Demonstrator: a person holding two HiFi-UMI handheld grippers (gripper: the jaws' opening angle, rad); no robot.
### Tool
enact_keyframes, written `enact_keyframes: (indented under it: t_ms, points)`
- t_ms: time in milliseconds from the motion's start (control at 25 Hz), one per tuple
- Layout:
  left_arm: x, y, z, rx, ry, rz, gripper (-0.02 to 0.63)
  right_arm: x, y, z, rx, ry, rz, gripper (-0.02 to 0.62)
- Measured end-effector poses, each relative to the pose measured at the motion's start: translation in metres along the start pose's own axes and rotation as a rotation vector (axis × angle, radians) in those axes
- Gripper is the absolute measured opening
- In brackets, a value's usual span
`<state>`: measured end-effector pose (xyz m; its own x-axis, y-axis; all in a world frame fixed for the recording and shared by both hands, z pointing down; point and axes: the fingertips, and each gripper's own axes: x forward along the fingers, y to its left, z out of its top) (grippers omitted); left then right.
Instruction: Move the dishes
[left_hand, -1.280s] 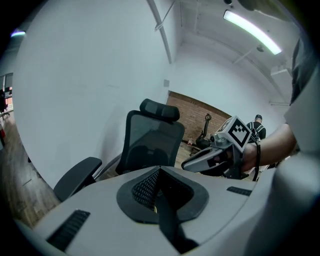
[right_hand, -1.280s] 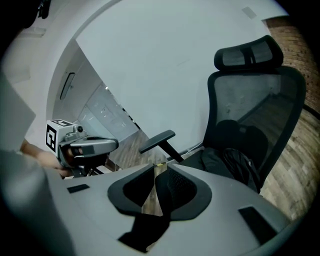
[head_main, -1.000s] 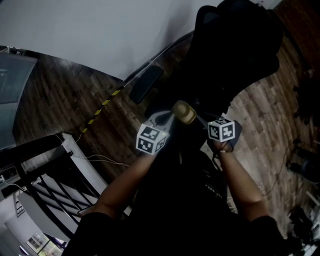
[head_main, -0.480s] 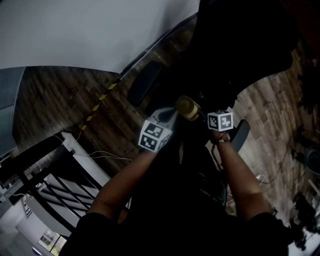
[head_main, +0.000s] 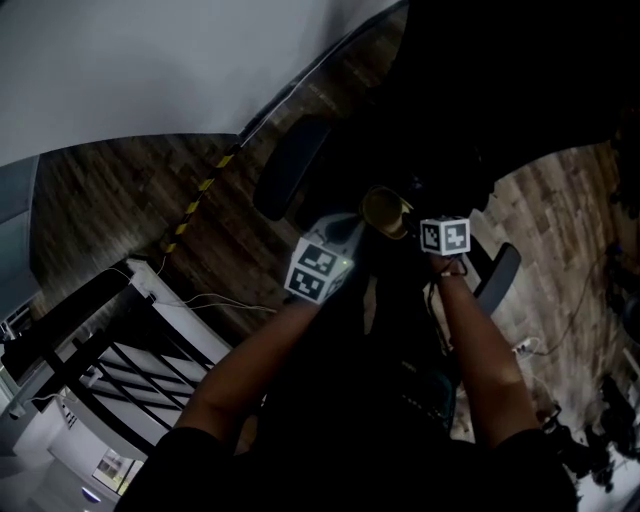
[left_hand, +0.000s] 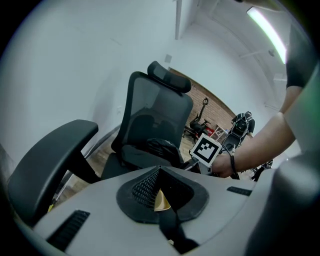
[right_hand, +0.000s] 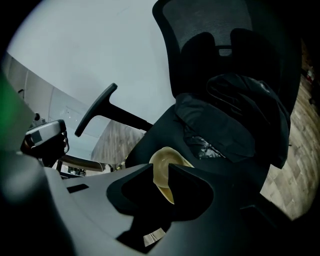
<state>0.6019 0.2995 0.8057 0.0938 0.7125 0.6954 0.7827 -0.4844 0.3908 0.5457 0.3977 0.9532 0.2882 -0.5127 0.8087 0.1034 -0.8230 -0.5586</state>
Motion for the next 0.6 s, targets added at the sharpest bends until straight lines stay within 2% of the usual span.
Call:
enact_keyframes:
  t_ms: [600]
  points:
    - [0.042,0.023,-0.031,0.048,0.105,-0.052,-0.009,0.064,-0.047,-0.034,0.146,0.070,-0.001,0.092]
